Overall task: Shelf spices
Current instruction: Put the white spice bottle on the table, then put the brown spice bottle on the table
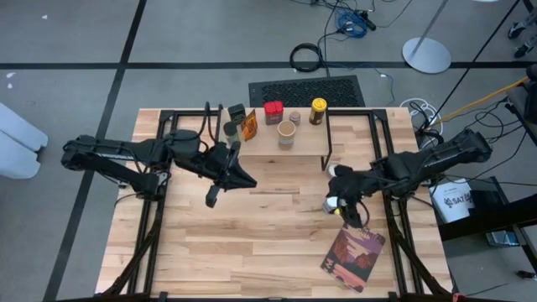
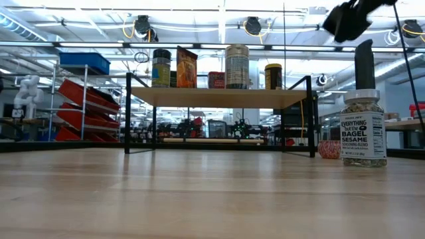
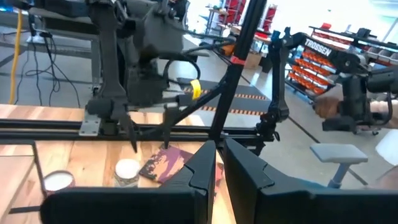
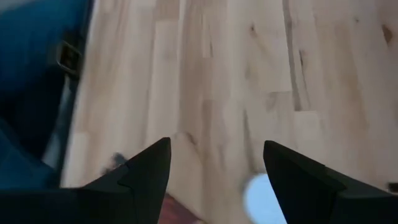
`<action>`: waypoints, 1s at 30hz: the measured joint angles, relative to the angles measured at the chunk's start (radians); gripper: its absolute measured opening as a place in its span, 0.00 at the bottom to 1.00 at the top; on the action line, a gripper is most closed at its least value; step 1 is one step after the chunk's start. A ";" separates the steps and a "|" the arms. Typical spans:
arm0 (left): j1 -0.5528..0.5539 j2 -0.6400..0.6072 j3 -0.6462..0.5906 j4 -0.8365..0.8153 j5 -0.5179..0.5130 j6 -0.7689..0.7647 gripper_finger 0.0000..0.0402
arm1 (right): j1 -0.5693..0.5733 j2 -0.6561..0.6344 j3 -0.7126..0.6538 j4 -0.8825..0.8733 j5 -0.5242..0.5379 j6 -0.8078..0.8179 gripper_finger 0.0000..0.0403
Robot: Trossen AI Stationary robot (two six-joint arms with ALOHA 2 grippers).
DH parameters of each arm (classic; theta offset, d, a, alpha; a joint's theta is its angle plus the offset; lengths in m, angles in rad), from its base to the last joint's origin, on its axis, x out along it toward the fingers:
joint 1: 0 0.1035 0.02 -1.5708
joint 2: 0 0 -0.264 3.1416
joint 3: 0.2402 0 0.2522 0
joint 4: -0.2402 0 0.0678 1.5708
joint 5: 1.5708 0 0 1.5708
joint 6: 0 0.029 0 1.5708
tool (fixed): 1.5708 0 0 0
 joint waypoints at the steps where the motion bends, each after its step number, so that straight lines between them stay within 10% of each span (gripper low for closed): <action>1: -0.006 0.004 0.000 0.000 0.000 0.000 0.10 | 0.019 0.000 0.005 0.001 0.020 0.048 0.61; 12: -0.076 0.053 0.000 0.001 0.000 0.021 0.10 | 0.205 0.057 0.004 -0.235 0.205 0.460 0.62; 30: -0.106 0.104 0.000 0.009 -0.006 0.023 0.10 | 0.138 0.201 0.004 -0.234 0.319 0.541 0.88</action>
